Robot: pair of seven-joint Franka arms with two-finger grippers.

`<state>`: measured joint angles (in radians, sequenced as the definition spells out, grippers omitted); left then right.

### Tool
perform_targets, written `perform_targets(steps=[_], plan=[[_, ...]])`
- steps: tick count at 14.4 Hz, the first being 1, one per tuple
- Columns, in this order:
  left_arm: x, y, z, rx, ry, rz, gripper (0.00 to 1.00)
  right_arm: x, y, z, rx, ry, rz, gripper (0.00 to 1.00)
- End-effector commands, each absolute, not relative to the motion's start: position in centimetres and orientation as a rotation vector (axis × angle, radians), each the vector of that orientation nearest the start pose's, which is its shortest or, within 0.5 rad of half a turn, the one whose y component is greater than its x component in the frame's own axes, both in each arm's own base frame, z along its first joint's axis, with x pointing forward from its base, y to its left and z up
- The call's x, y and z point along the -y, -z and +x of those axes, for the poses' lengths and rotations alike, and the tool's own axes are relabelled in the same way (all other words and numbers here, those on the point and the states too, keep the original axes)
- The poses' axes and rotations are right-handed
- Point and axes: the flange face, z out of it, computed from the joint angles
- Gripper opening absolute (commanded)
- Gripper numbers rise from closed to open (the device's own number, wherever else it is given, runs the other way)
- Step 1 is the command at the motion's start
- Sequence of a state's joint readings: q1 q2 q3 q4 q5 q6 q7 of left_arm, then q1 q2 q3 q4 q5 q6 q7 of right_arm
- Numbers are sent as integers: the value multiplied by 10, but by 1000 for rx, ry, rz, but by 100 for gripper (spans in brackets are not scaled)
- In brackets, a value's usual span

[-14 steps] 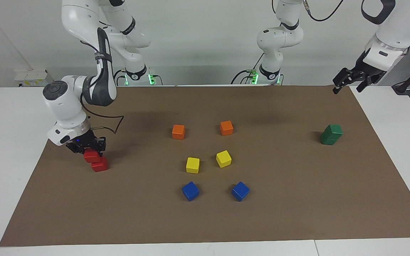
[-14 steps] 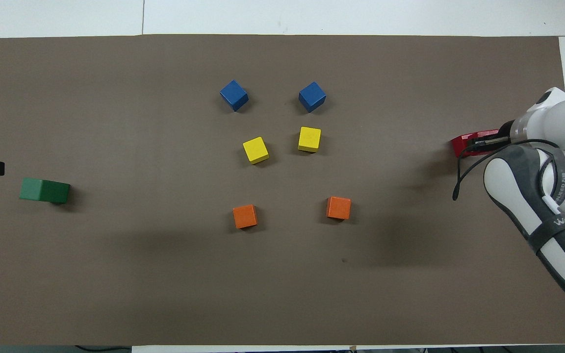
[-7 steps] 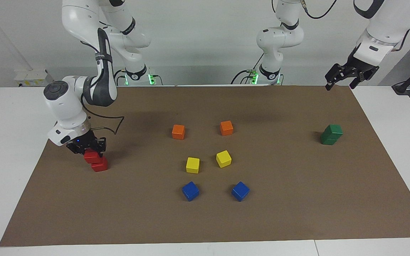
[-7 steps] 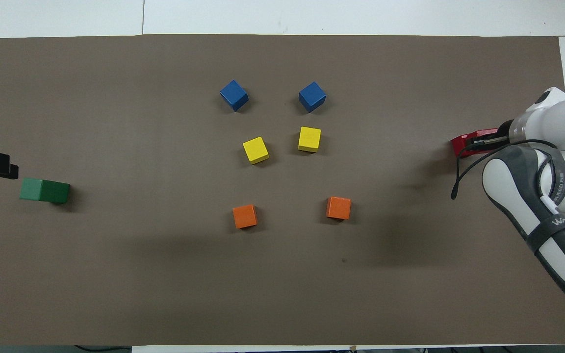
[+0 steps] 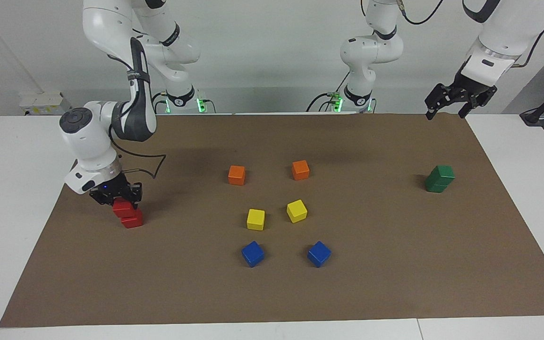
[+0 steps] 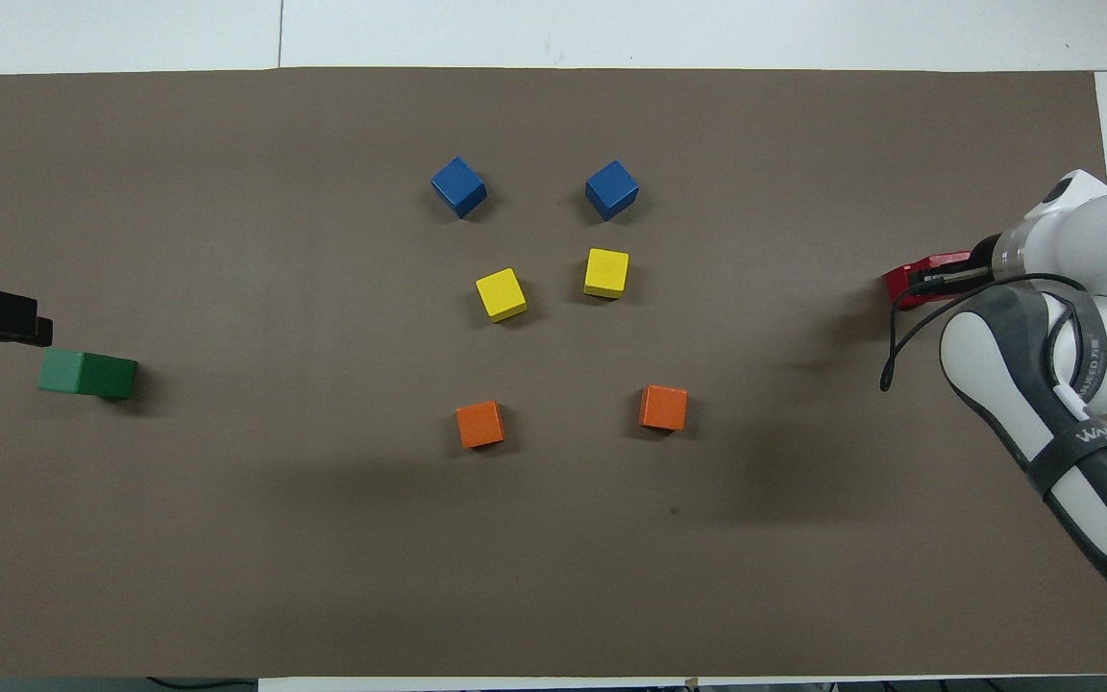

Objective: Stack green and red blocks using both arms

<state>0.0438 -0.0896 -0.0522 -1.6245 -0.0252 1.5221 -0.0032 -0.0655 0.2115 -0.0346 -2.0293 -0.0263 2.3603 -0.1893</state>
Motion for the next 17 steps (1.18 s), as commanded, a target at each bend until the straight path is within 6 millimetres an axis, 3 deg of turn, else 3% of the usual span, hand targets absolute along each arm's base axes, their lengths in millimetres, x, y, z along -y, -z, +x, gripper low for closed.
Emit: perform_targets(steps=[1, 7, 17], plan=[[10, -651, 521, 1, -5, -3163, 100, 58, -354, 597, 290, 208, -3168, 0], [6, -652, 521, 4, 2, -3150, 100, 67, -347, 600, 380, 229, -3099, 0], [1, -654, 520, 12, 9, -3145, 100, 67, -347, 602, 313, 260, -3087, 0]])
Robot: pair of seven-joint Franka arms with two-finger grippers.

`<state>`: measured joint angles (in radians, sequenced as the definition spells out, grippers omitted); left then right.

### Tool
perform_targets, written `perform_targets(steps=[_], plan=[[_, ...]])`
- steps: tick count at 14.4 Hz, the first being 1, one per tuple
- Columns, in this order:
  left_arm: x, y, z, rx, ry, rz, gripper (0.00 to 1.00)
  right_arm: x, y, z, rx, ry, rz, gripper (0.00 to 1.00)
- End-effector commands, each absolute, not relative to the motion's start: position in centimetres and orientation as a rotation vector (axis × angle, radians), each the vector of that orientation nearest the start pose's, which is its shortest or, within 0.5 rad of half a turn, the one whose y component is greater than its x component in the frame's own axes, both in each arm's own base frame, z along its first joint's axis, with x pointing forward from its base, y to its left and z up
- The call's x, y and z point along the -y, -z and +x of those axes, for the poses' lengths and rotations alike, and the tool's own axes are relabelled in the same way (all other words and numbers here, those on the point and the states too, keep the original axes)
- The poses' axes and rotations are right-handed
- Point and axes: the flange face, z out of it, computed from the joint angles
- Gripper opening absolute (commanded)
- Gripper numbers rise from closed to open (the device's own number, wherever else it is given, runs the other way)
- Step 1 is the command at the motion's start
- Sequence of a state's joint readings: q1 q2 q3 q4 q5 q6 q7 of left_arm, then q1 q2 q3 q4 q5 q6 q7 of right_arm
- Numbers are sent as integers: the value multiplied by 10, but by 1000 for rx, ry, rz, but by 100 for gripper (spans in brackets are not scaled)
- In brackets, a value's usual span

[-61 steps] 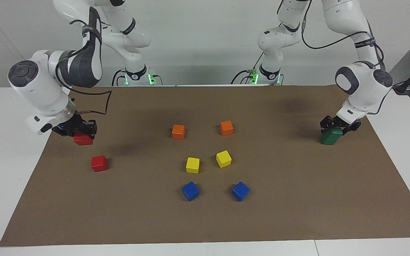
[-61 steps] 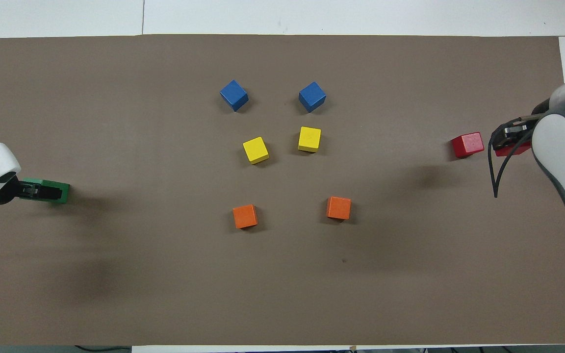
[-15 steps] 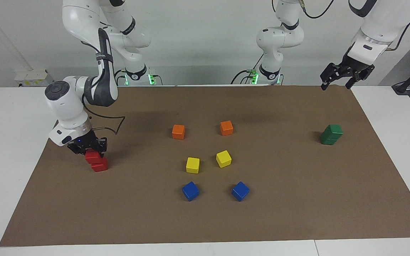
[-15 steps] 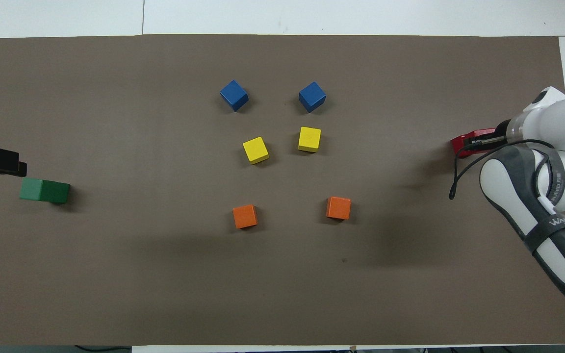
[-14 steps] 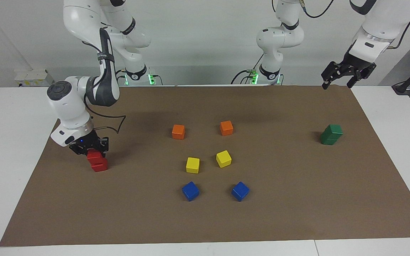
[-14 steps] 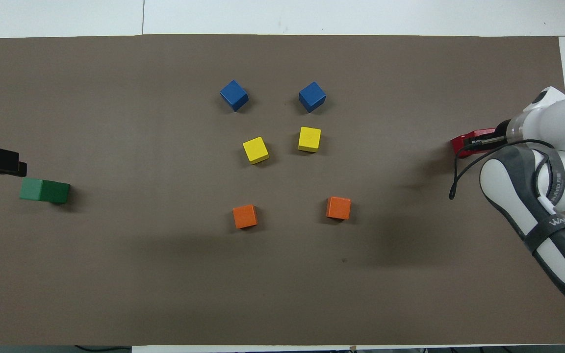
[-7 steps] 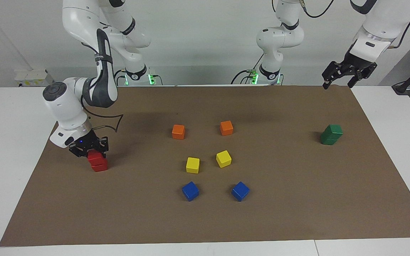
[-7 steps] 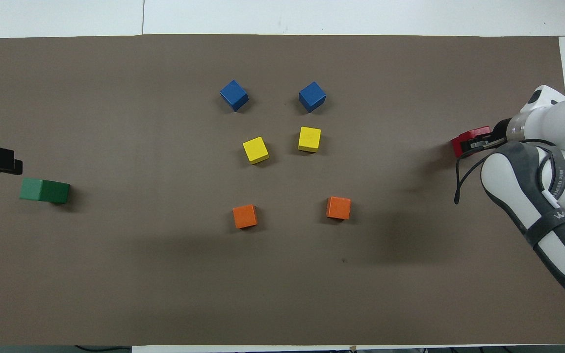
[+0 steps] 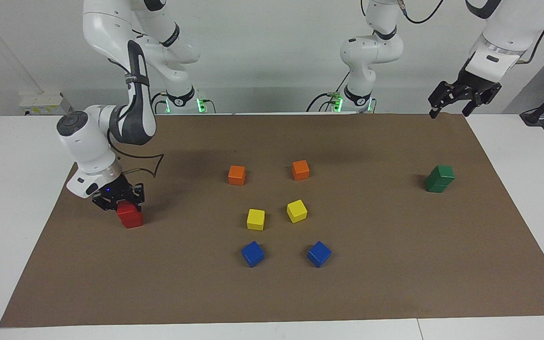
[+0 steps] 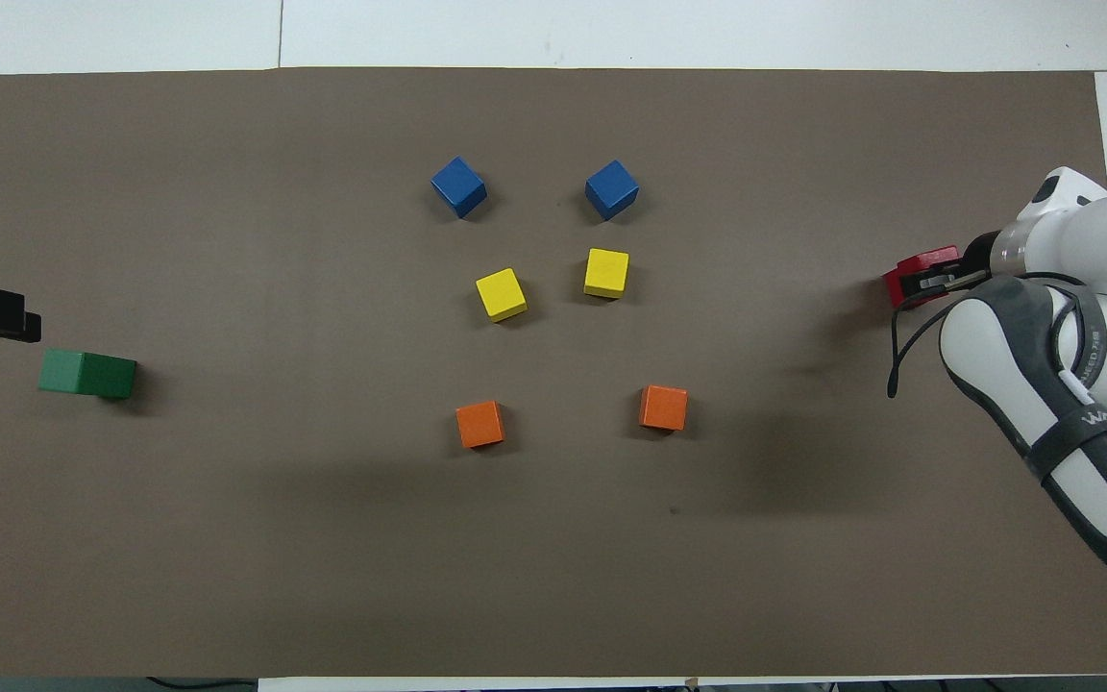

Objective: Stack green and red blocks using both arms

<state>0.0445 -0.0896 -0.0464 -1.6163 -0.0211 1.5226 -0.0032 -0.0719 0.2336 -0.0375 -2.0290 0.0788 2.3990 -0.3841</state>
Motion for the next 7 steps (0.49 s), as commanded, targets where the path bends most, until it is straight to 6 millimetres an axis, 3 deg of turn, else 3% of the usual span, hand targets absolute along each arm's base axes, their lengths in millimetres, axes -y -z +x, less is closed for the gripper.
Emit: perform_targets(steps=[1, 7], plan=[[1, -654, 520, 9, 10, -3145, 100, 67, -347, 603, 313, 265, -3087, 0], [1, -656, 519, 6, 21, -3123, 100, 73, -347, 602, 297, 262, -3090, 0]])
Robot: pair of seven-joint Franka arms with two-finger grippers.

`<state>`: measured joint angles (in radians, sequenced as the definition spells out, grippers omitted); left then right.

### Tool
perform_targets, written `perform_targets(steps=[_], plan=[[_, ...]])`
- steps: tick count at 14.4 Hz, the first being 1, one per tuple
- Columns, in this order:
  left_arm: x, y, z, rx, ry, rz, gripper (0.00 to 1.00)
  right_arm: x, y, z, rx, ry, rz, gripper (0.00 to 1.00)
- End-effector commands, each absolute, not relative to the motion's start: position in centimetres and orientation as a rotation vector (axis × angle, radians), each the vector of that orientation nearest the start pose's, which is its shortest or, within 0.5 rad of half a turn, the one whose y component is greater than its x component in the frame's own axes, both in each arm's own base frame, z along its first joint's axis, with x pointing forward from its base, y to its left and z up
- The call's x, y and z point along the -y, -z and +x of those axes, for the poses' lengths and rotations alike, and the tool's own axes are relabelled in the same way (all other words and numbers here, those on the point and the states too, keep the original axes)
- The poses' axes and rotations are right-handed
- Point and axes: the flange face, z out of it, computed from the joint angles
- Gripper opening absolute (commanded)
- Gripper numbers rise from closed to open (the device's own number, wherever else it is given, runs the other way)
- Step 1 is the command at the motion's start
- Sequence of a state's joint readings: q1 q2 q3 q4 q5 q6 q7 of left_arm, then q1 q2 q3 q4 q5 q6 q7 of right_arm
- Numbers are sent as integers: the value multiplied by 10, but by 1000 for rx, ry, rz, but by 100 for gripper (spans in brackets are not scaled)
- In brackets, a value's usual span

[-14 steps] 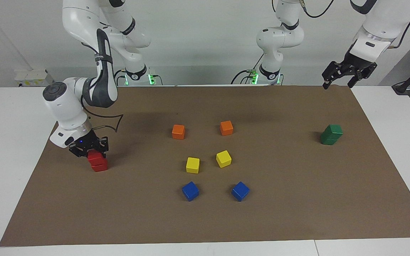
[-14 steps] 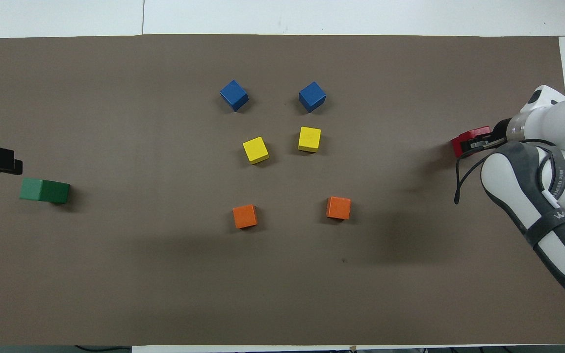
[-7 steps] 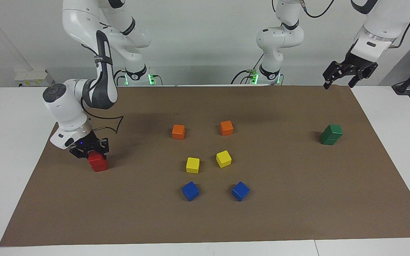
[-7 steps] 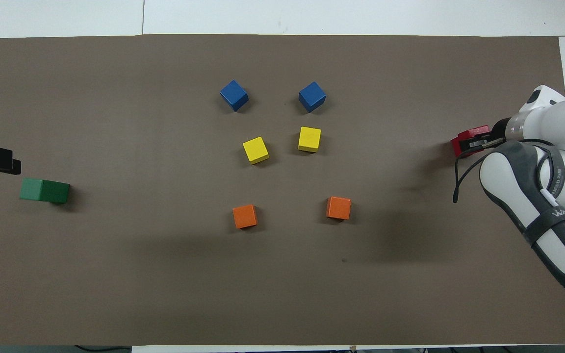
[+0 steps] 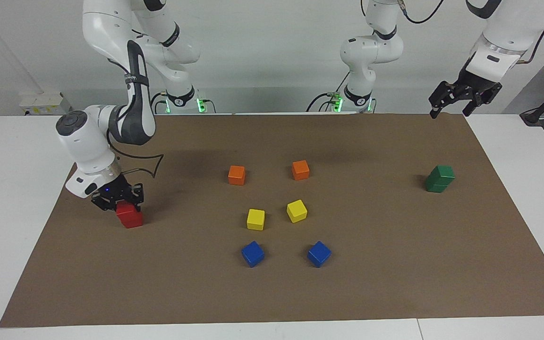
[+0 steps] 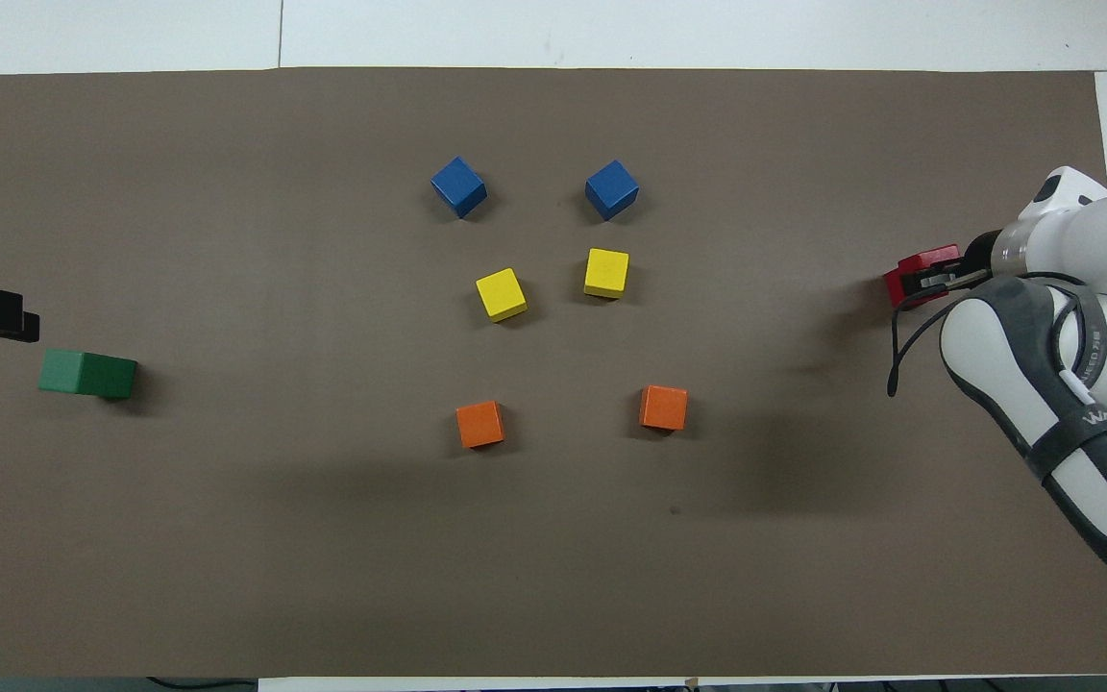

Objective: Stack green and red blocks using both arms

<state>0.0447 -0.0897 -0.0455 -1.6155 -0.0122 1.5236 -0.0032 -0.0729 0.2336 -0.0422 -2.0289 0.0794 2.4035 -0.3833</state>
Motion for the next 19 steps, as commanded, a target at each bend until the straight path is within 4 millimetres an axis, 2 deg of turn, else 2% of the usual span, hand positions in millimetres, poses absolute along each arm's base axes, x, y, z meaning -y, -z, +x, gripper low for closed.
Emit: perform_targets(steps=[1, 19], plan=[[1, -656, 519, 6, 21, -3123, 100, 73, -347, 602, 294, 262, -3090, 0], [5, -657, 521, -1, 53, -3124, 100, 77, -340, 600, 270, 244, -3092, 0]])
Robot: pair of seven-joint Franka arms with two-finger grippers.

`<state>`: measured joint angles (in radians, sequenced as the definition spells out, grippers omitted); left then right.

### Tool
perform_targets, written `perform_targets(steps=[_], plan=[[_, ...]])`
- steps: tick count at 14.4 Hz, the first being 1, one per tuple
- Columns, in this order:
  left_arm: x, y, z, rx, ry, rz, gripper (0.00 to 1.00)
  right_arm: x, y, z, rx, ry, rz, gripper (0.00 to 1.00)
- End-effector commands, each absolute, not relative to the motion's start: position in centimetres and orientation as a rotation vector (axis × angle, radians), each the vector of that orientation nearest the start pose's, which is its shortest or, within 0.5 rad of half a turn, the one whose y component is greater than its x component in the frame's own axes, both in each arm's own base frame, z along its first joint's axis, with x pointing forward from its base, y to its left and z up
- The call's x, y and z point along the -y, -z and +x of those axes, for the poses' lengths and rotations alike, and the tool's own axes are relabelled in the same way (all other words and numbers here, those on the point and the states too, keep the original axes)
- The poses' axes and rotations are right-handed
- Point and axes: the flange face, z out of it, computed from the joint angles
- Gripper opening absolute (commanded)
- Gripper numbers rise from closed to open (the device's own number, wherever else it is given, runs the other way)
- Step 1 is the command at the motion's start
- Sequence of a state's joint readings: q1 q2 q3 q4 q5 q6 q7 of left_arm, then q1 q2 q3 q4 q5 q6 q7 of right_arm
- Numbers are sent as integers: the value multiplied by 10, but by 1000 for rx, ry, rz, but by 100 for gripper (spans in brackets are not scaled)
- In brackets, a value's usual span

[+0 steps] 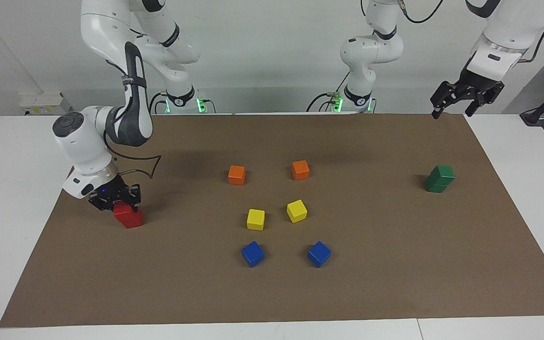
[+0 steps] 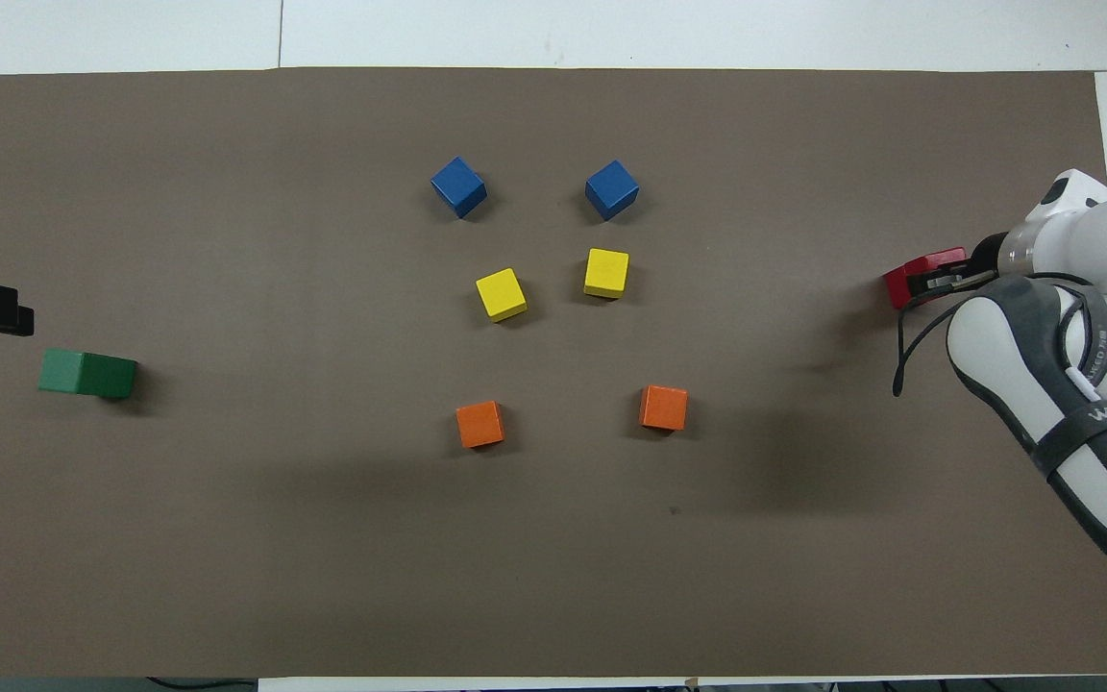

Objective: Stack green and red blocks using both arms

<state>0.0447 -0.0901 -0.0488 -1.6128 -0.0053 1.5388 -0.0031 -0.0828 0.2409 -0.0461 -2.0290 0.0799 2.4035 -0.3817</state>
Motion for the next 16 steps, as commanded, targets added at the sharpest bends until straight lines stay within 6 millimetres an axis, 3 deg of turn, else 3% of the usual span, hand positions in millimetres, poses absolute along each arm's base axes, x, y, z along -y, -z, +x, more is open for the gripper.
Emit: perform_targets(steps=[1, 3, 4, 5, 6, 8, 13, 14, 16], plan=[[6, -658, 521, -4, 58, -3124, 100, 76, -340, 599, 267, 241, -3091, 0], [7, -657, 521, -6, 55, -3126, 100, 77, -340, 599, 236, 240, -3093, 0], [8, -657, 521, -6, 58, -3126, 100, 76, -341, 599, 229, 242, -3094, 20], [7, -658, 521, -9, 60, -3124, 100, 76, -340, 599, 222, 240, -3094, 54], [6, -658, 522, -6, 62, -3126, 100, 76, -340, 599, 210, 240, -3094, 79], [1, -655, 522, 1, 60, -3126, 100, 76, -340, 599, 209, 239, -3095, 100], [2, -656, 522, 3, 62, -3124, 100, 76, -345, 599, 217, 215, -3097, 100], [3, -656, 522, -1, 62, -3124, 100, 74, -354, 596, 222, 185, -3092, 100], [5, -657, 522, -6, 69, -3124, 100, 69, -392, 587, 212, 135, -3079, 100]])
